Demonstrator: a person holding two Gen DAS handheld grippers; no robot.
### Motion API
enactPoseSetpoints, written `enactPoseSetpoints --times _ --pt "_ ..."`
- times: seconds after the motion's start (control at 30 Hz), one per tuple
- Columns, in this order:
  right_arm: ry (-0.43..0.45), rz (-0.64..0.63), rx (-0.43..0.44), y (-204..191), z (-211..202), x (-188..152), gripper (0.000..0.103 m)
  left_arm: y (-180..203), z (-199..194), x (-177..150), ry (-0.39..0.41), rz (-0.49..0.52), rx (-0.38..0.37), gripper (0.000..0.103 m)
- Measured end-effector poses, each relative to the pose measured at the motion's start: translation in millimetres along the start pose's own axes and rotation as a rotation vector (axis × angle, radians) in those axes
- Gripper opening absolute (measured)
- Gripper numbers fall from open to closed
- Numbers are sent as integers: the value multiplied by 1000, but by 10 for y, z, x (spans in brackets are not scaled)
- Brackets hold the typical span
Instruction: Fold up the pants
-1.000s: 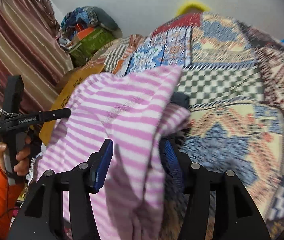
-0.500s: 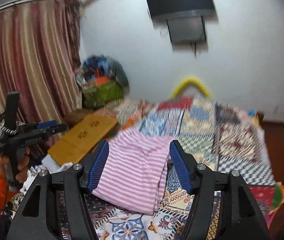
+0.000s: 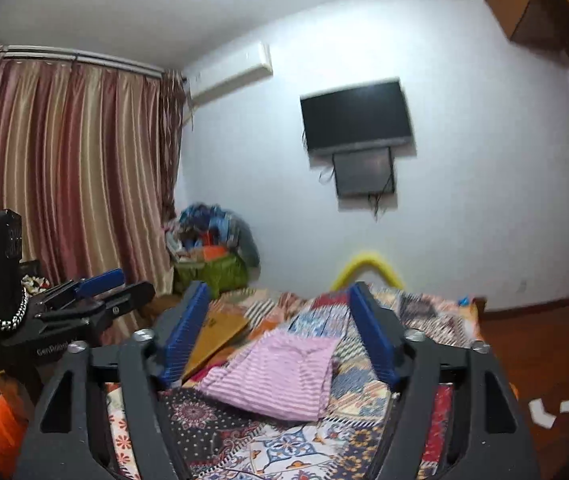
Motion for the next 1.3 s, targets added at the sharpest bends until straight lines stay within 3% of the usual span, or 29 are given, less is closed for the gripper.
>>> enactPoseSetpoints --times 0.1,0.33,0.57,1.3 --pt "47 -8 -15 -53 -186 21 87 96 -217 41 31 -11 4 100" --pt "90 -1 -49 -114 -301 -34 103 246 -590 81 70 -2 22 103" --pt "87 7 -74 -191 -363 -153 103 340 -774 -34 86 4 34 103" --pt "68 14 -106 -192 -376 -274 103 231 -616 -188 48 -47 30 103"
Point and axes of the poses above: each gripper's, at about its wrist camera, not at the fingertips, and z roughly the way its jaws point, y to its right, x to its top, the point moved 2 cm from there along z, roughly the way its jaws point, and after that the axes turned 10 degrees about z, right-handed, at the moved point
